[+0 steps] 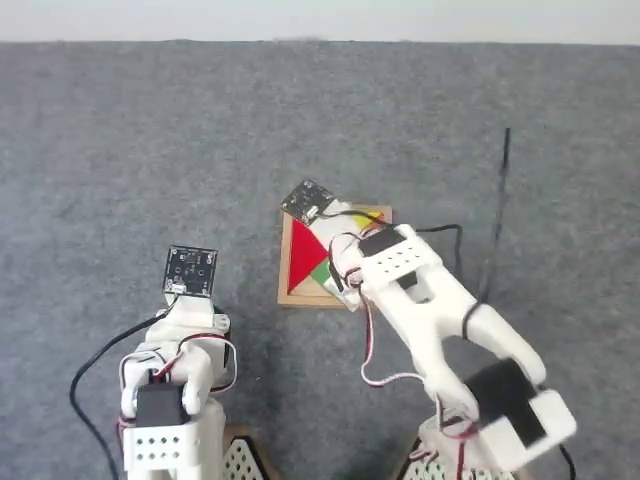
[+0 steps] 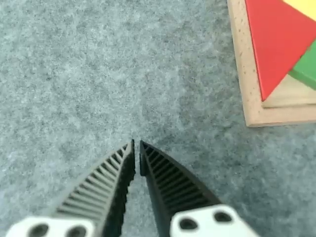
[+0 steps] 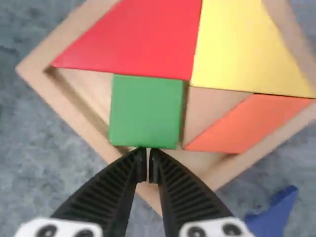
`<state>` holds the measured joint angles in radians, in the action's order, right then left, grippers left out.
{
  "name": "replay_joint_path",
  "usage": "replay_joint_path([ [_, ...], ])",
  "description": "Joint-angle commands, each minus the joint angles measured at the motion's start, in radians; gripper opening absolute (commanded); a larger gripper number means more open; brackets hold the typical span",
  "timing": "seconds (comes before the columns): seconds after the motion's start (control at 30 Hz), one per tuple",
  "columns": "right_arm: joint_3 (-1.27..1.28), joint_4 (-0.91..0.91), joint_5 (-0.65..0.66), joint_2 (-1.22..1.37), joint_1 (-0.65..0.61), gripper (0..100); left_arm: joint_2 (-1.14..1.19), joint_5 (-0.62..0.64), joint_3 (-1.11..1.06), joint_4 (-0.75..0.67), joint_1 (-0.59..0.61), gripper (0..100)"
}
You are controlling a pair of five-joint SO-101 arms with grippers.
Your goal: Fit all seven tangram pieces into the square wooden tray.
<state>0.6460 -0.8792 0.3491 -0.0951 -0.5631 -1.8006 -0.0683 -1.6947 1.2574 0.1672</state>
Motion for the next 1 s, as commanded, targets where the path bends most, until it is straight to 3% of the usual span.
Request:
replay_joint_path([
  [0.0, -0.048, -0.013, -0.012, -0.116, 0.056, 2.4, -0.017, -0.002, 0.010, 0.003, -0.005, 2],
  [0.43, -0.012, -0.015, -0.014, -0.131, 0.131, 2.4, -0.017, -0.002, 0.010, 0.003, -0.005, 2],
  [0.63, -0.120, -0.243, 0.058, -0.124, 0.328, 2.9, -0.017, -0.002, 0.010, 0.003, -0.005, 2],
  [0.73, -0.184, -0.381, 0.060, -0.125, 0.364, 7.0, -0.017, -0.002, 0.010, 0.003, -0.005, 2],
  [0.83, -0.166, -0.394, 0.035, -0.125, 0.358, 10.3, -0.017, -0.002, 0.010, 0.003, -0.005, 2],
  [0.97, -0.092, -0.292, -0.117, -0.124, 0.348, 10.7, -0.017, -0.002, 0.010, 0.003, -0.005, 2],
])
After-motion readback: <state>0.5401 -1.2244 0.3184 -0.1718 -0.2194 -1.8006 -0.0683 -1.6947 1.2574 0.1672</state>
